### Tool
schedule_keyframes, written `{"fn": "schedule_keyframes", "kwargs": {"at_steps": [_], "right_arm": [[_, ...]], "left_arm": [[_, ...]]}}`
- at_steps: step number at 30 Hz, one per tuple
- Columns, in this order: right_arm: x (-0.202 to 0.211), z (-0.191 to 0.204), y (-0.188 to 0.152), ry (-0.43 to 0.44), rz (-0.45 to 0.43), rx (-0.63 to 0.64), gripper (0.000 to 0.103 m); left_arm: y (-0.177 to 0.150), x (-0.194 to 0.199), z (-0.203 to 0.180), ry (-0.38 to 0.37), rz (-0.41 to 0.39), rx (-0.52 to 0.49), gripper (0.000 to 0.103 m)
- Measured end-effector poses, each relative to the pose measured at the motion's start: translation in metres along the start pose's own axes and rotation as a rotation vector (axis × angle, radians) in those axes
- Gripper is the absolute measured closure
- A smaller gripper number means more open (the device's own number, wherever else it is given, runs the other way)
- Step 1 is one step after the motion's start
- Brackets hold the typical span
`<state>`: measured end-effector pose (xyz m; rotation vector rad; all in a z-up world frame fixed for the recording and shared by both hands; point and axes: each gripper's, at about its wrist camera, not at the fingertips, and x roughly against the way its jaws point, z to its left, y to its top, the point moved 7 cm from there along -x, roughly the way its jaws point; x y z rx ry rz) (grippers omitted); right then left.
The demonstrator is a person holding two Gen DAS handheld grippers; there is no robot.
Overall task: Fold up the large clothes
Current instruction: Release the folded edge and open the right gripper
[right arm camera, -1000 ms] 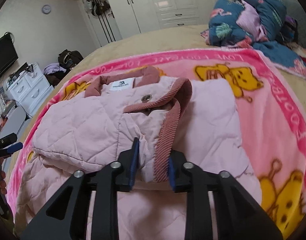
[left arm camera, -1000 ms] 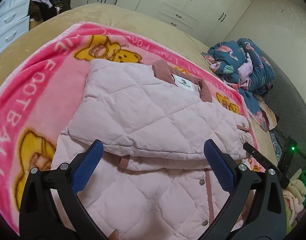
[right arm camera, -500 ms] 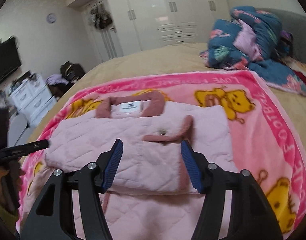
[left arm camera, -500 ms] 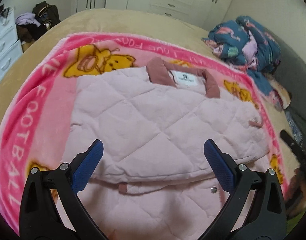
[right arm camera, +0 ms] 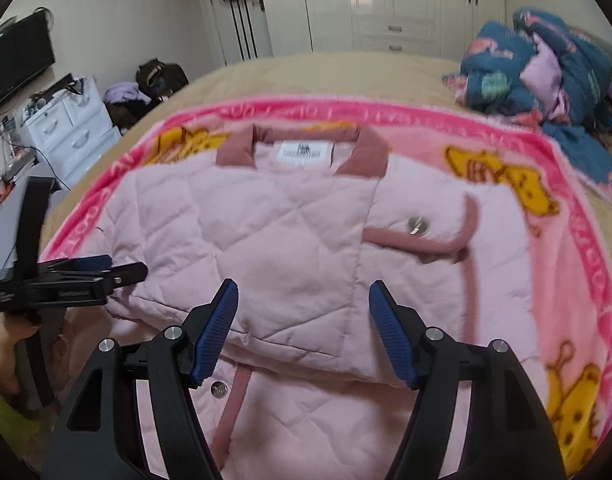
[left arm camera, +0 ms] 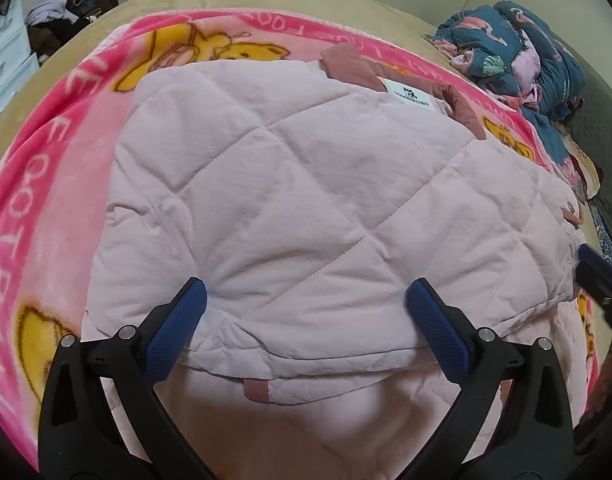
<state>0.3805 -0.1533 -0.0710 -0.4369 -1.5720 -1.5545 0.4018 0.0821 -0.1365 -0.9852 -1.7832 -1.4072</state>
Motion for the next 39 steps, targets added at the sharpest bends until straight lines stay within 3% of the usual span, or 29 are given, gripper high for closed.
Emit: {"fn": "schedule_keyframes", "kwargs": {"at_steps": [6, 17, 21, 31, 39], "right_arm": [[-0.048, -0.008, -0.016, -0.059, 0.126, -0.071, 0.034], [-0.068, -0.008, -0.022, -0.108, 0.109, -0.053, 0.027], [-0.066, -0.008, -0.022, -0.1, 0.101, -0.063, 0.027], [-0.036, -0.004, -0.025, 0.001, 0.084, -0.115, 0.008], [-0.009, -0.009, -0.03, 0.033, 0.051, -0.152, 0.007]], "left_arm": [[0.0, -0.006, -0.002, 0.002, -0.008, -0.009, 0.008], [0.001, -0.013, 0.0, -0.008, -0.02, 0.003, 0.008], [0.001, -0.012, 0.0, -0.013, -0.022, 0.009, 0.008], [-0.001, 0.002, 0.001, -0.045, -0.034, 0.024, 0.008], [-0.005, 0.022, 0.0, -0.042, -0.056, 0.035, 0.008]]}}
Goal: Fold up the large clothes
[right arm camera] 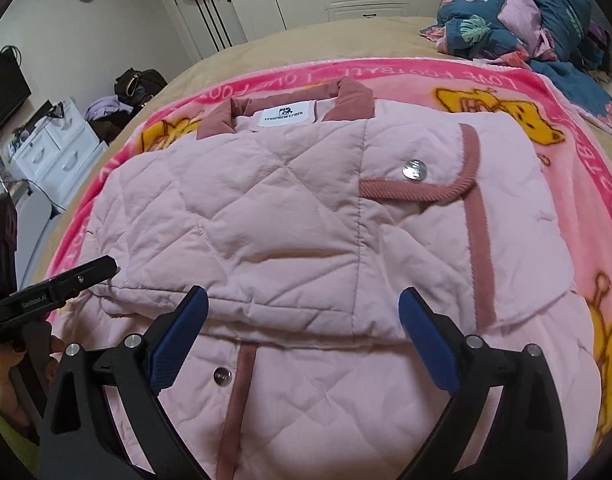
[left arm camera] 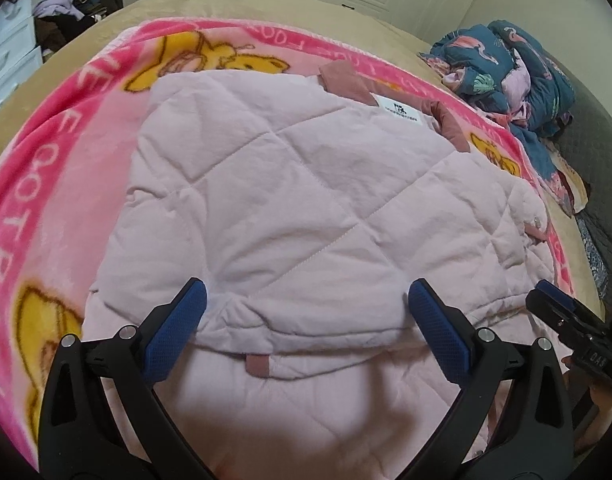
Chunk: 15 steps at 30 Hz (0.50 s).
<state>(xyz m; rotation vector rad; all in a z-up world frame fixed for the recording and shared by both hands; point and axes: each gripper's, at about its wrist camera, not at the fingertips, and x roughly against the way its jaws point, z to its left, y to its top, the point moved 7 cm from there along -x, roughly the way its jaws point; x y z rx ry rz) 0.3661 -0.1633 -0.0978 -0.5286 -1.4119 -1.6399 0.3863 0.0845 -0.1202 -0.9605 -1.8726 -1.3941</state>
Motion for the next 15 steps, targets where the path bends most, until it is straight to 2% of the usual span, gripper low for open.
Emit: {"fn": "schedule_keyframes", "kwargs": {"at_steps": [3, 15], "right_arm": [[0.009, -0.003, 0.0, 0.004, -0.006, -0.019, 0.006], [0.035, -0.003, -0.005, 0.029, -0.024, -0.054, 0.006]], "left_arm": [[-0.003, 0.009, -0.002, 0.015, -0.007, -0.003, 0.008], [-0.011, 0.039, -0.014, -0.024, -0.017, 0.015, 0.008]]}}
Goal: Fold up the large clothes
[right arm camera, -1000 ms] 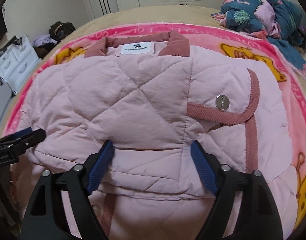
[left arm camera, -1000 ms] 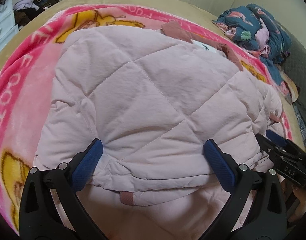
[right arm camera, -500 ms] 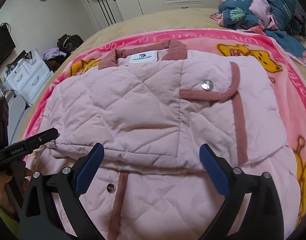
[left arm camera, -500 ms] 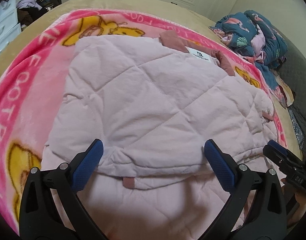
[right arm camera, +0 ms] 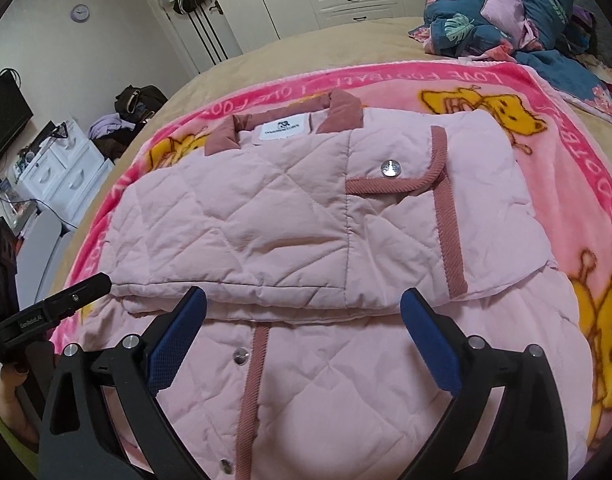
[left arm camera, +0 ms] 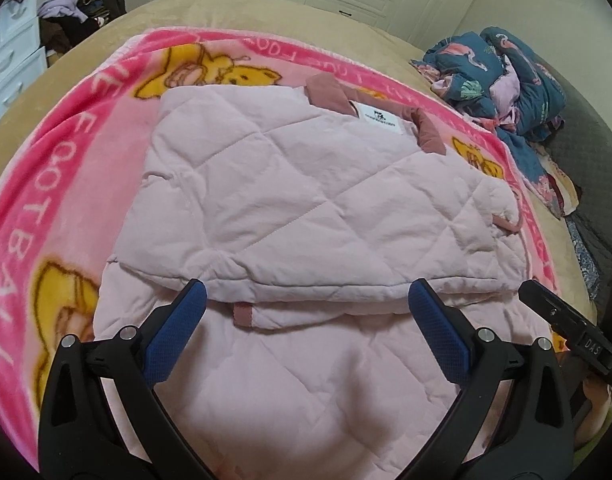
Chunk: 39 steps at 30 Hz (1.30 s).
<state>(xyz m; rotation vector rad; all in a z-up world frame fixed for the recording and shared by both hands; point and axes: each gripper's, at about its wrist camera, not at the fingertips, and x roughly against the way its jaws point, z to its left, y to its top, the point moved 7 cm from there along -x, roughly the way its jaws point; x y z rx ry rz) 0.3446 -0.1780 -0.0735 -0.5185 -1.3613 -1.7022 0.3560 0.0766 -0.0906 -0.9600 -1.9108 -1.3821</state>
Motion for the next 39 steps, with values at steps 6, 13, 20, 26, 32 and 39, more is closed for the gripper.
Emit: {"fn": "schedule_keyframes", "kwargs": {"at_steps": [6, 13, 20, 26, 32, 39], "right_arm": [[0.019, 0.009, 0.002, 0.013, -0.024, 0.006, 0.006], [0.043, 0.018, 0.002, 0.025, -0.059, 0.022, 0.006], [0.067, 0.026, 0.001, 0.037, -0.09, 0.032, 0.006], [0.085, 0.03, -0.001, 0.047, -0.113, 0.037, 0.006], [0.099, 0.033, -0.003, 0.032, -0.132, 0.058, 0.005], [0.114, 0.033, -0.007, 0.017, -0.154, 0.073, 0.005]], "left_arm": [[-0.002, 0.016, -0.005, 0.0, -0.016, 0.0, 0.008], [-0.001, 0.043, -0.011, -0.018, -0.058, 0.014, 0.008], [-0.005, 0.067, -0.023, -0.036, -0.088, 0.002, 0.008], [-0.01, 0.081, -0.029, -0.048, -0.101, -0.004, 0.008], [-0.014, 0.09, -0.033, -0.06, -0.102, -0.006, 0.008], [-0.023, 0.104, -0.039, -0.061, -0.116, -0.029, 0.008]]}}
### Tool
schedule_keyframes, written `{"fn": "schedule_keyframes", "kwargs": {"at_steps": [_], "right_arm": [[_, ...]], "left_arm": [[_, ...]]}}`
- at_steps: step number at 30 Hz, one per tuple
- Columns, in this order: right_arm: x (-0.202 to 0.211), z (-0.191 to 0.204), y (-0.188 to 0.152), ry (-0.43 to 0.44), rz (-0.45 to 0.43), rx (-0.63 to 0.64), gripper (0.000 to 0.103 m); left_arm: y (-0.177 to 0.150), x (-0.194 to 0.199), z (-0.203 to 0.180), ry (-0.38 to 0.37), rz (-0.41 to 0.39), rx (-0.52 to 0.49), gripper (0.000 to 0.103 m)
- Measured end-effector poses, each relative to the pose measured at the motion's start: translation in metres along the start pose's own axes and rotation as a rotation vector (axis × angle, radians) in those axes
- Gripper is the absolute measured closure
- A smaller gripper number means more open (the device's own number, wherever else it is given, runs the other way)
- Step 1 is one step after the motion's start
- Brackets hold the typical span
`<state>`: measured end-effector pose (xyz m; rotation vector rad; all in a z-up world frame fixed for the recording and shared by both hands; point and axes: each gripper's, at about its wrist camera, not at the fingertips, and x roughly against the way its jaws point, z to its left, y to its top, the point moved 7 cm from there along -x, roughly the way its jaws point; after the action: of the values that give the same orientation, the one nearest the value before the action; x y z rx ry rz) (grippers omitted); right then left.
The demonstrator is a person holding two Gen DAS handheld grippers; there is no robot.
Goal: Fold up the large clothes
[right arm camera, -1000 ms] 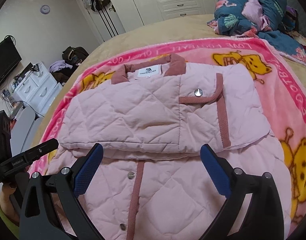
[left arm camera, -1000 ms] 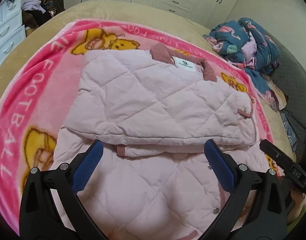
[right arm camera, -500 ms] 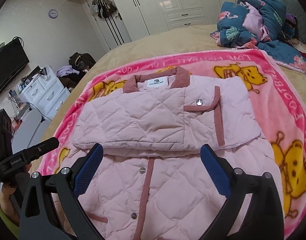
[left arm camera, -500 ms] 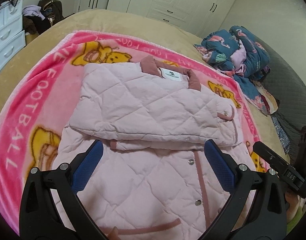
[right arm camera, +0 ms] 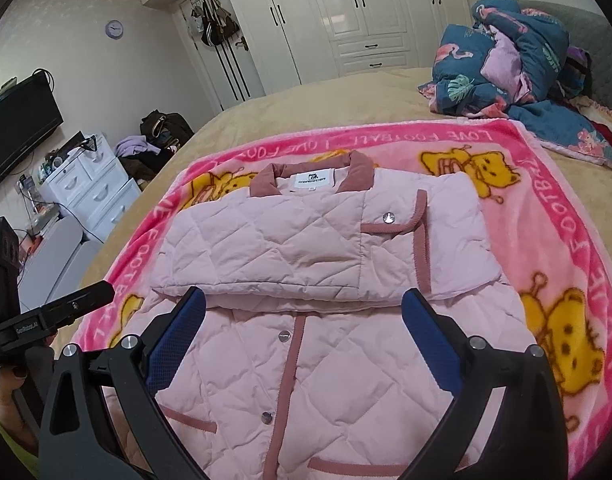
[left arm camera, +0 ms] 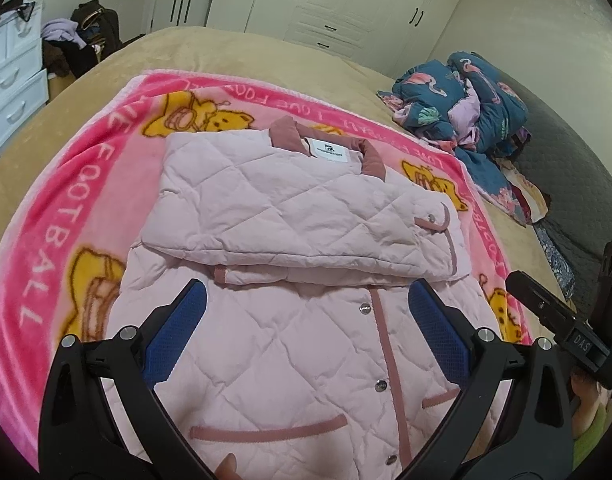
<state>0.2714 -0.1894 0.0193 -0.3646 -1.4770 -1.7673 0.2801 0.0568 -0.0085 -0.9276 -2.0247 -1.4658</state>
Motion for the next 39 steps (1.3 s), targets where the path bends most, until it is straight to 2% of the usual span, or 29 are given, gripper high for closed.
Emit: {"fn": "schedule_keyframes", "kwargs": {"at_steps": [16, 39], "right_arm": [[0.034, 0.007, -0.013, 0.003, -0.027, 0.028, 0.005], [0.049, -0.001, -0.054, -0.016, 0.02, 0.064, 0.005]], "left_arm": [[-0.013, 0.027, -0.008, -0.004, -0.031, -0.026, 0.008], [-0.059, 0.035, -0.006, 0.03, -0.02, -0.061, 0.008]]}}
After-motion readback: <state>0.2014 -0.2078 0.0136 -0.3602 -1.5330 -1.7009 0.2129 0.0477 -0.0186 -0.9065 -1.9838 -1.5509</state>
